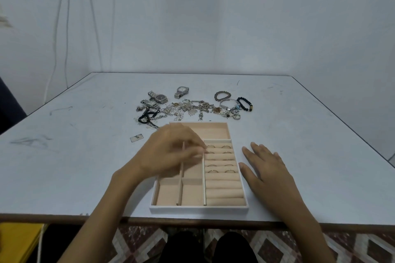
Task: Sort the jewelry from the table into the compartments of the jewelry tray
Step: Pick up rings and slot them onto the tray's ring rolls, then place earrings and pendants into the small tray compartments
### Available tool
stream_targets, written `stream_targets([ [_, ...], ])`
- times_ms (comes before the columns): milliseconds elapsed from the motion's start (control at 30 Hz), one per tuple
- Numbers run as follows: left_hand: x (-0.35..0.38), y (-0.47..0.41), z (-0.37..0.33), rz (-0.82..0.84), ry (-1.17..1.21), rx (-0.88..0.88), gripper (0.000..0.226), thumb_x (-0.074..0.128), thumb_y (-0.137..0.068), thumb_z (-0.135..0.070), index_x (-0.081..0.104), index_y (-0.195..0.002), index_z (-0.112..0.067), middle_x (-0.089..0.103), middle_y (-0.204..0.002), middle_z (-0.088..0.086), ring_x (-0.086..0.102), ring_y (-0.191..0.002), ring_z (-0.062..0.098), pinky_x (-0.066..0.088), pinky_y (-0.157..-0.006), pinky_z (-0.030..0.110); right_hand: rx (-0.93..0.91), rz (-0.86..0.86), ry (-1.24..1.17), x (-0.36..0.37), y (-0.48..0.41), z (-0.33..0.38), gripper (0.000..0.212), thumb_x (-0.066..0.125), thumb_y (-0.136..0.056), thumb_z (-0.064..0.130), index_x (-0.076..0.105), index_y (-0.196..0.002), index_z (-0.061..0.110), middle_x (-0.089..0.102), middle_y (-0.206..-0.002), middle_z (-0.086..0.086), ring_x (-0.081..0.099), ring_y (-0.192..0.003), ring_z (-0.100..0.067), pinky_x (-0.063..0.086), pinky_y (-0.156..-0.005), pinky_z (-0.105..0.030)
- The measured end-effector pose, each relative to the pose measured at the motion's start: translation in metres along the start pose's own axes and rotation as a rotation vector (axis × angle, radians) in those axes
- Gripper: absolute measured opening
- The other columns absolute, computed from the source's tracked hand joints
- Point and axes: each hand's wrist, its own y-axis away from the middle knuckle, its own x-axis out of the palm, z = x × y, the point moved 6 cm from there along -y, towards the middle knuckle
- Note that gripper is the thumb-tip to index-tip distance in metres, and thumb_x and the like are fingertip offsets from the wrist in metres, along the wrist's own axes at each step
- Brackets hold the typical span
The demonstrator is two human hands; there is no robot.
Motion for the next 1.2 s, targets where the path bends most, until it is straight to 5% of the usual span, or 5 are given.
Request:
stream_targets([
  [233,-0.054,0.001,0.099,-0.365,-0.115,-0.399,0.021,0.063,-0.088,-0.013,0.069,-0.102,-0.026,0.069,-0.102,-0.01,0.062,-0.095,0.014,0.049,-0.082,0.037,0.008,0.012,-0.028,-0.001,0.0,0.0,0.054,0.026,-0.101,0.046,0.017,-0.152,0.029,0.007,-0.161,0.007,0.0,-0.148,-0.009,-0.004,-0.119,-0.03],
  [367,-0.042,0.011,0.121,-0.192,-0.355,-0.462,0.037,0.052,-0.088,-0.031,0.062,-0.121,-0.018,0.059,-0.124,0.002,0.054,-0.116,0.023,0.042,-0.093,0.037,0.009,0.032,0.007,0.001,0.0,0.001,0.066,0.009,-0.092,0.056,0.014,-0.152,0.03,0.005,-0.161,0.008,0.0,-0.148,-0.009,-0.005,-0.118,-0.03],
  [533,-0.015,0.013,0.129,0.027,-0.462,-0.409,0.041,0.032,-0.103,-0.029,0.046,-0.14,-0.017,0.037,-0.151,-0.002,0.031,-0.14,0.015,0.021,-0.115,0.037,0.009,0.013,0.008,-0.012,-0.003,0.003,0.053,0.034,-0.099,0.048,0.029,-0.149,0.031,0.021,-0.158,0.009,0.016,-0.145,-0.01,0.011,-0.118,-0.031],
  [800,-0.013,0.014,0.133,0.018,-0.425,-0.426,0.041,0.031,-0.103,-0.028,0.043,-0.142,-0.021,0.032,-0.154,-0.004,0.024,-0.144,0.012,0.011,-0.119,0.037,0.012,0.045,-0.247,-0.052,-0.077,-0.004,0.009,0.063,-0.086,0.036,0.068,-0.094,0.035,0.066,-0.092,0.009,0.063,-0.089,-0.017,0.051,-0.086,-0.037],
  [1200,-0.015,0.014,0.134,0.0,-0.386,-0.423,0.06,0.021,-0.09,-0.043,0.047,-0.14,-0.021,0.035,-0.152,-0.002,0.026,-0.143,0.013,0.013,-0.118,0.039,-0.012,-0.203,-0.194,-0.039,-0.177,0.025,0.018,0.059,-0.091,0.02,0.071,-0.103,0.017,0.067,-0.106,-0.003,0.057,-0.105,-0.024,0.043,-0.076,-0.031],
])
